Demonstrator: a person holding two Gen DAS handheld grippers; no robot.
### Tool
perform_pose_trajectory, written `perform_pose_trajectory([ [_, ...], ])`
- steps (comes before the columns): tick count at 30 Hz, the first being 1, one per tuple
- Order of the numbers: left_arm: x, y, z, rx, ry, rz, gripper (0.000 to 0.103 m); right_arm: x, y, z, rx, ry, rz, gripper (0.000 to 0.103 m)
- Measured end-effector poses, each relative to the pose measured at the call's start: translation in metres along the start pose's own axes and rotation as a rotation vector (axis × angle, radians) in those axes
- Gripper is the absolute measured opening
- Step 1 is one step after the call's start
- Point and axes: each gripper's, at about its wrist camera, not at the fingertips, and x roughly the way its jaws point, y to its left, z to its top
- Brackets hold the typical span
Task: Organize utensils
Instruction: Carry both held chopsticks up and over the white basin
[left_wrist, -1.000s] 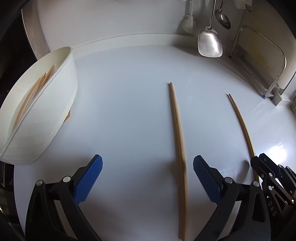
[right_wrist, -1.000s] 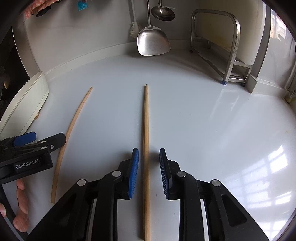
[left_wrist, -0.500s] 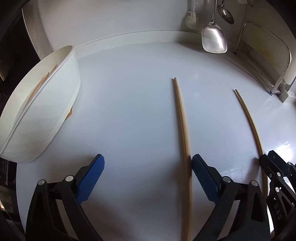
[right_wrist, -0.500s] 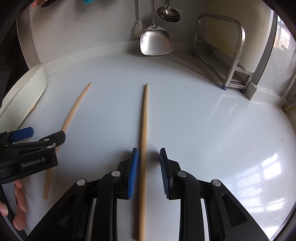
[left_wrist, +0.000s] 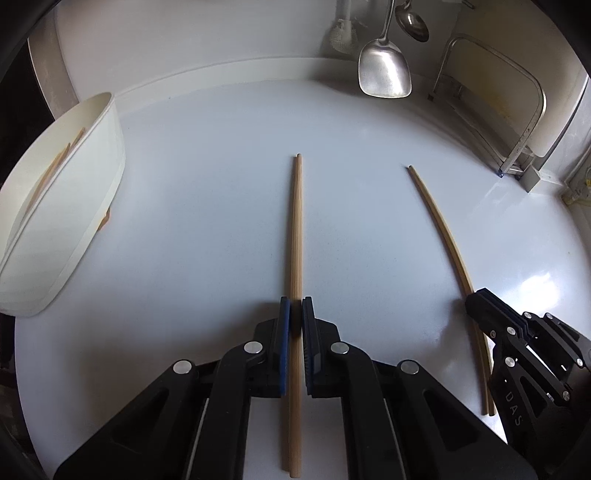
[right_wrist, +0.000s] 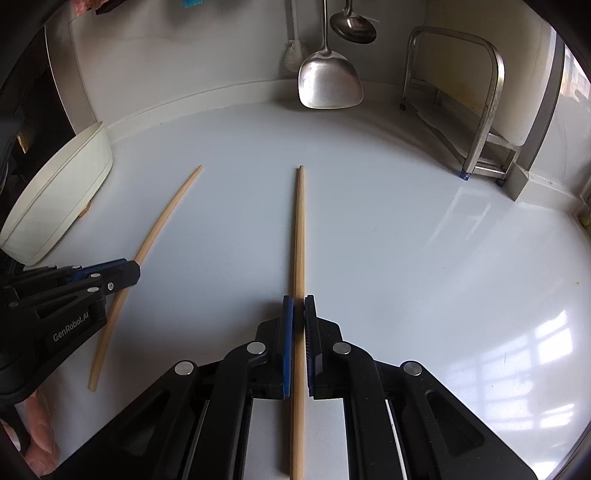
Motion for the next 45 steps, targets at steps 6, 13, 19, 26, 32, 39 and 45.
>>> perform_pose_trajectory([
  [6,-0.031,0.011,0.001,-0.014,0.004,0.021,0.007,-0.026,-0.002,0.014,0.030,-0.024,0.065,0.006],
  [13,-0.103,0.052,0.011,-0.097,-0.065,0.053,0.007,-0.067,0.029,0.045,-0.049,-0.054,0.136,0.006],
  [19,-0.144,0.132,0.024,-0.208,-0.125,0.120,0.007,-0.089,0.091,0.084,-0.124,-0.098,0.214,0.006],
  [26,-0.155,0.232,0.049,-0.251,-0.150,0.147,0.007,-0.079,0.196,0.128,-0.131,-0.109,0.285,0.006],
  [32,-0.134,0.302,0.077,-0.253,-0.142,0.117,0.007,-0.042,0.282,0.156,-0.167,-0.068,0.293,0.006],
  [39,-0.091,0.322,0.098,-0.206,-0.061,0.057,0.007,-0.002,0.326,0.174,-0.162,0.020,0.280,0.006],
  [45,-0.065,0.331,0.097,-0.255,-0.023,0.046,0.007,0.035,0.340,0.177,-0.200,0.101,0.278,0.006],
])
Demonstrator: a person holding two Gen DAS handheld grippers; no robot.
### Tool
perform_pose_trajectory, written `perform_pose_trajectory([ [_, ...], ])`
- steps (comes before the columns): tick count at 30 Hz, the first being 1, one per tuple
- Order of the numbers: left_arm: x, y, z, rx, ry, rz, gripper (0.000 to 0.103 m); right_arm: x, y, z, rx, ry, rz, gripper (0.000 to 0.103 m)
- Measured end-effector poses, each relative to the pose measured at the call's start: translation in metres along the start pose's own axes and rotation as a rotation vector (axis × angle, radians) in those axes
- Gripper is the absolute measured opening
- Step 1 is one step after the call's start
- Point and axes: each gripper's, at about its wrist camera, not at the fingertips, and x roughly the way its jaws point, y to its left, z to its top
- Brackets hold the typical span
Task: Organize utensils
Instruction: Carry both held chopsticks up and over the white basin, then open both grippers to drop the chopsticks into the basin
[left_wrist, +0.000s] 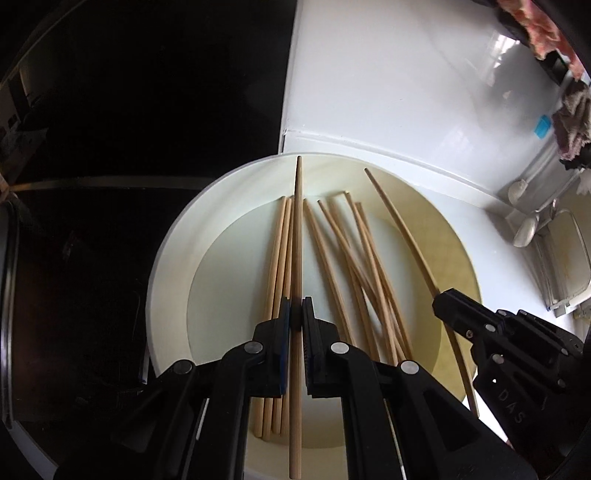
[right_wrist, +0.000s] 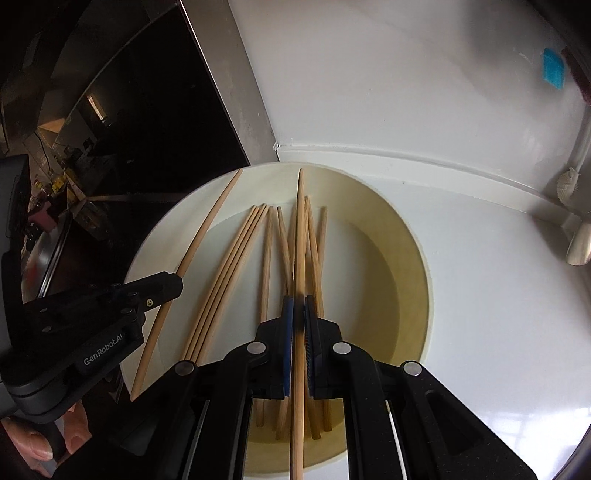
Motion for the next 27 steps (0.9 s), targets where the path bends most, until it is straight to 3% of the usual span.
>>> perform_pose_trajectory([
  [8,0.030,0.004,-0.002,-0.038,0.074,0.014,0.007,0.036,-0.003,0.003,0.006,0.073,0.026,0.006],
  [21,0.039,0.010,-0.008,-0.063,0.114,0.036,0.008,0.049,-0.009,-0.004,-0.001,0.117,0.038,0.007],
  [24,0.034,0.011,-0.009,-0.069,0.108,0.050,0.021,0.046,-0.010,-0.002,-0.001,0.110,0.038,0.015],
  [26,0.027,0.013,-0.009,-0.076,0.091,0.059,0.041,0.037,-0.010,-0.002,-0.010,0.091,0.023,0.015],
  [27,0.022,0.013,-0.009,-0.080,0.079,0.059,0.044,0.032,-0.010,-0.003,-0.010,0.082,0.020,0.017],
])
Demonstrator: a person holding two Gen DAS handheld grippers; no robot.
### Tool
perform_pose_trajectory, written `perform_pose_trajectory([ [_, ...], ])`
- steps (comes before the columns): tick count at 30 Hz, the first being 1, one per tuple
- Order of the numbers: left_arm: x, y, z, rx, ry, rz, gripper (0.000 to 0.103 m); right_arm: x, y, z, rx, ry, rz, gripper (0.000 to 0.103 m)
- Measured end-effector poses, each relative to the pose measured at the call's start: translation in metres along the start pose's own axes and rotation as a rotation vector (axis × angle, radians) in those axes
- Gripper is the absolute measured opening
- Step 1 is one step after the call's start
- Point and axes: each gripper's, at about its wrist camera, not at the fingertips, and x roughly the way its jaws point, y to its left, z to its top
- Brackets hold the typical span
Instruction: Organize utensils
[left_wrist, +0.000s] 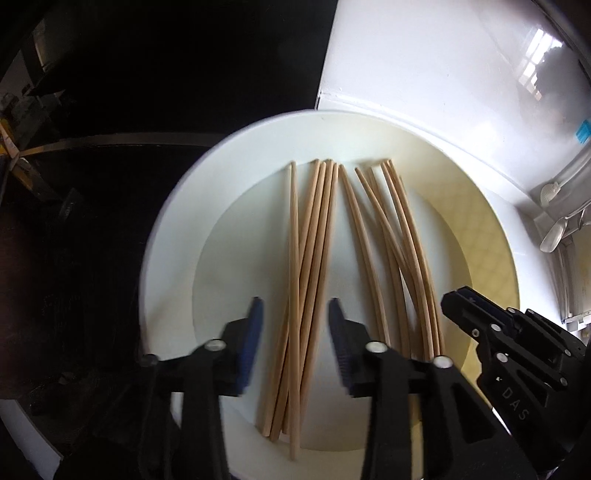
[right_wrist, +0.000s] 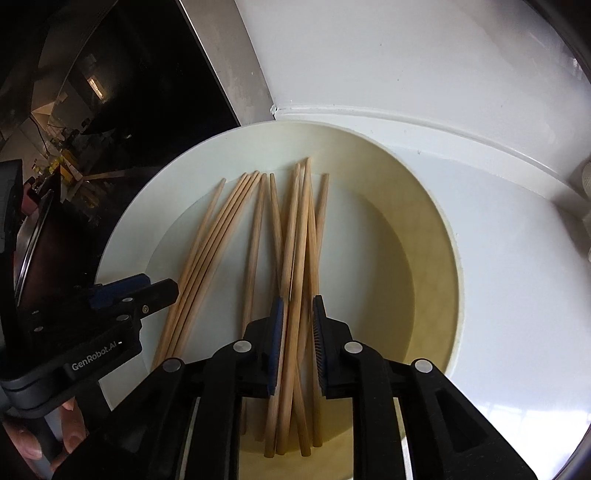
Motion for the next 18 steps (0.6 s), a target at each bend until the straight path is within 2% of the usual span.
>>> perform_pose_trajectory([
  [5,-0.031,0.003,-0.007,-0.007,-0.075,0.024,0.076,-0.027,-0.004,-0.007,0.013,-0.040,-0.003,0.030],
  [9,-0.049,0.000,-0.010,-0.016,-0.083,0.028,0.078,-0.048,-0.004,-0.013,0.017,-0.066,-0.003,0.040],
  [11,-0.060,0.001,-0.018,-0.016,-0.094,0.035,0.082,-0.059,-0.002,-0.017,0.012,-0.078,-0.005,0.043],
  [13,-0.068,0.003,-0.022,-0.022,-0.107,0.044,0.084,-0.067,0.000,-0.020,0.006,-0.086,-0.016,0.050],
  [18,-0.092,-0.001,-0.032,-0.039,-0.133,0.061,0.089,-0.090,0.000,-0.032,0.001,-0.092,-0.052,0.053],
])
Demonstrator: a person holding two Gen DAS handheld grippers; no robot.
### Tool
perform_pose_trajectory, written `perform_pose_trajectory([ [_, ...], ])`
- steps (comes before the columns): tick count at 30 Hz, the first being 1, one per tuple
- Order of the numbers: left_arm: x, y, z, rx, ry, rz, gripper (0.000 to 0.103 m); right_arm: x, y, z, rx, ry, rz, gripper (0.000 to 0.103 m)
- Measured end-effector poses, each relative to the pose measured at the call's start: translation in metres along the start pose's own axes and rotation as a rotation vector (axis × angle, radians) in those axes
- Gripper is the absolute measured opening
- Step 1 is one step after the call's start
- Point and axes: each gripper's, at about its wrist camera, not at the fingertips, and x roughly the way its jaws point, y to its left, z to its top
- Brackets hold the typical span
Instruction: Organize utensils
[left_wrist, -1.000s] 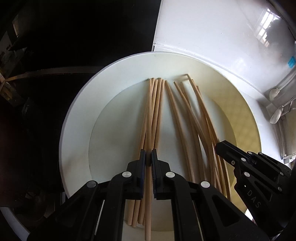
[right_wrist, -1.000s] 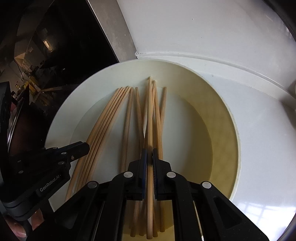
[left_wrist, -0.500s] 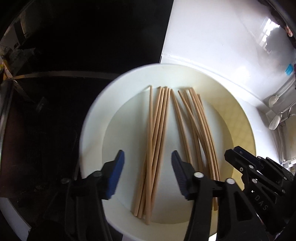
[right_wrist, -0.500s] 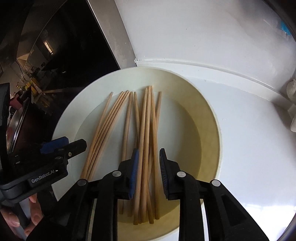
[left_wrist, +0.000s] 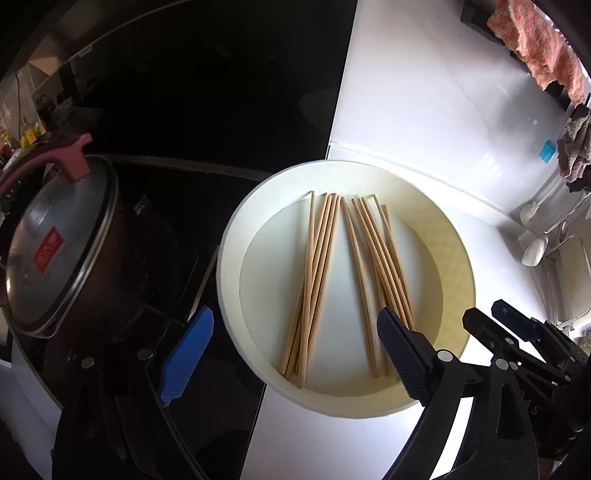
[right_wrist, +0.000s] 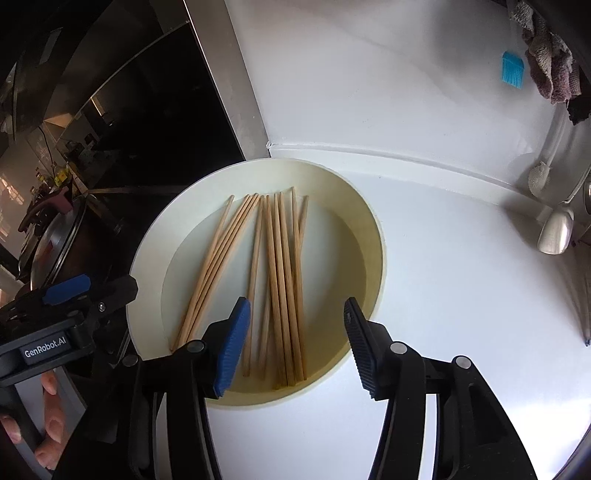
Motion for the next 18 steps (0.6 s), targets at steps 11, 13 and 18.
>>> perform_pose_trajectory([
  [11,-0.034,-0.015,-0.009,0.002,-0.058,0.035,0.094,-0.047,-0.001,-0.009,-0.010,-0.042,-0.029,0.064],
  [13,-0.037,-0.016,-0.011,0.006,-0.062,0.037,0.094,-0.050,-0.002,-0.010,-0.004,-0.042,-0.034,0.064],
  [18,-0.044,-0.018,-0.014,0.017,-0.065,0.050,0.094,-0.052,-0.006,-0.012,0.011,-0.037,-0.043,0.064],
])
